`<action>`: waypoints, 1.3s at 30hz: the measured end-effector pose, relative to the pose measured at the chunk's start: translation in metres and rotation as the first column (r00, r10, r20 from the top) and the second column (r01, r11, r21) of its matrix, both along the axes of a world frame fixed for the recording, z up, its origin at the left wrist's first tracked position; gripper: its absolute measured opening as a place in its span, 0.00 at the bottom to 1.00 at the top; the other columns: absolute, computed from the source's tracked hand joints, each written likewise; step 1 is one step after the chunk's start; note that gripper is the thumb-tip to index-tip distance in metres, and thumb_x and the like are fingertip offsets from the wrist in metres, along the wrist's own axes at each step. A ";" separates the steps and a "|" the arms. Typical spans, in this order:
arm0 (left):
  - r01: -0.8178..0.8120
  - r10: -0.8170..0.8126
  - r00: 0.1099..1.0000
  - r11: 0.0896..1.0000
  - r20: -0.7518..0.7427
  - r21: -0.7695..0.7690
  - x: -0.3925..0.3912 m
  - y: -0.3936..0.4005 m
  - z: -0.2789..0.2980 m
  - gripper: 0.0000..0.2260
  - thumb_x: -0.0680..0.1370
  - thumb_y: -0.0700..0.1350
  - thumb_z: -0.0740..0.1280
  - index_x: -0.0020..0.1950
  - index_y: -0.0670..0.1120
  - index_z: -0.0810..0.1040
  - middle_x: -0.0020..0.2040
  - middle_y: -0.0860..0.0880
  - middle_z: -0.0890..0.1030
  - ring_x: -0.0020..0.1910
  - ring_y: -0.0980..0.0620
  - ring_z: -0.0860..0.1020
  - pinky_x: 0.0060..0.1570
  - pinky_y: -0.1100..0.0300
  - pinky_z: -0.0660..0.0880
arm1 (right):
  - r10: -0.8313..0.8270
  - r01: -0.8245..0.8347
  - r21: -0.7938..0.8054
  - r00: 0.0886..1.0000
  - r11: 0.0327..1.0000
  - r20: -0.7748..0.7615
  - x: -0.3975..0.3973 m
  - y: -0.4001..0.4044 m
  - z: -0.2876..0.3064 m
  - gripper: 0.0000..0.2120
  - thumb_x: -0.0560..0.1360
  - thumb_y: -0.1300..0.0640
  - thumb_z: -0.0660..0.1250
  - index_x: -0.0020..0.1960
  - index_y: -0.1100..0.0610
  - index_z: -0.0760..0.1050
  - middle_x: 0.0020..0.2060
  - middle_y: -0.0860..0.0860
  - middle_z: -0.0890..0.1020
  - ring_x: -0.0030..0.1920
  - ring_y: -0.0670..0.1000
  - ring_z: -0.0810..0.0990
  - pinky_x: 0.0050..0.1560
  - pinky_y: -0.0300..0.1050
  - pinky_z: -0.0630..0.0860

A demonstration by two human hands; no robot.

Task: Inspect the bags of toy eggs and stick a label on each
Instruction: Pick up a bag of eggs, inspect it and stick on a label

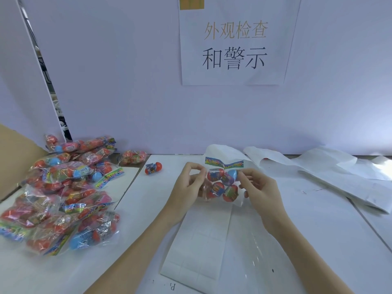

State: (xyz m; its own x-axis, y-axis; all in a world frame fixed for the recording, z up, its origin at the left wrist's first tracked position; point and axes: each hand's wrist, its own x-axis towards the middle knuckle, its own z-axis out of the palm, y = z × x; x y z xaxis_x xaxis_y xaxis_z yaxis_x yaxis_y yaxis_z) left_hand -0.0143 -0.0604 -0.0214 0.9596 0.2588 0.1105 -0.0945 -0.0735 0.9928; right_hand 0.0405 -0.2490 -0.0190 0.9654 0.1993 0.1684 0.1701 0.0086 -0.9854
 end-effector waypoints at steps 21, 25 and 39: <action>-0.093 0.100 0.994 0.980 -0.032 0.178 0.006 -0.001 -0.001 0.10 0.88 0.46 0.59 0.50 0.44 0.74 0.41 0.43 0.85 0.39 0.46 0.84 0.43 0.44 0.83 | 0.071 -0.080 -0.056 0.988 0.995 -0.138 -0.009 0.005 0.005 0.13 0.82 0.50 0.69 0.46 0.52 0.89 0.38 0.54 0.88 0.30 0.40 0.78 0.35 0.39 0.76; -0.012 0.016 0.999 0.996 -0.036 0.092 0.002 0.003 0.001 0.11 0.87 0.45 0.60 0.49 0.40 0.73 0.37 0.44 0.84 0.33 0.45 0.83 0.34 0.52 0.80 | 0.061 -0.072 -0.093 0.992 0.993 -0.113 -0.008 0.003 0.001 0.14 0.84 0.54 0.66 0.46 0.53 0.88 0.38 0.53 0.88 0.38 0.46 0.83 0.43 0.44 0.76; -0.020 0.010 0.998 0.985 0.054 0.170 0.004 0.003 -0.002 0.17 0.87 0.46 0.63 0.40 0.42 0.71 0.34 0.50 0.71 0.35 0.52 0.69 0.38 0.57 0.68 | 0.121 -0.122 -0.160 0.993 0.980 -0.016 -0.011 -0.001 0.016 0.13 0.83 0.49 0.67 0.50 0.53 0.87 0.32 0.44 0.84 0.32 0.40 0.77 0.36 0.31 0.73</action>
State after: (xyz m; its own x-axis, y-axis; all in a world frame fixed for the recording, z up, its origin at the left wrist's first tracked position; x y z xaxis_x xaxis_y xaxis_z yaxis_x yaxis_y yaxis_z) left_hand -0.0101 -0.0578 -0.0233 0.9473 0.2461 0.2049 -0.1443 -0.2433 0.9592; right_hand 0.0296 -0.2497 -0.0027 0.9332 0.3390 0.1192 0.1716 -0.1290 -0.9767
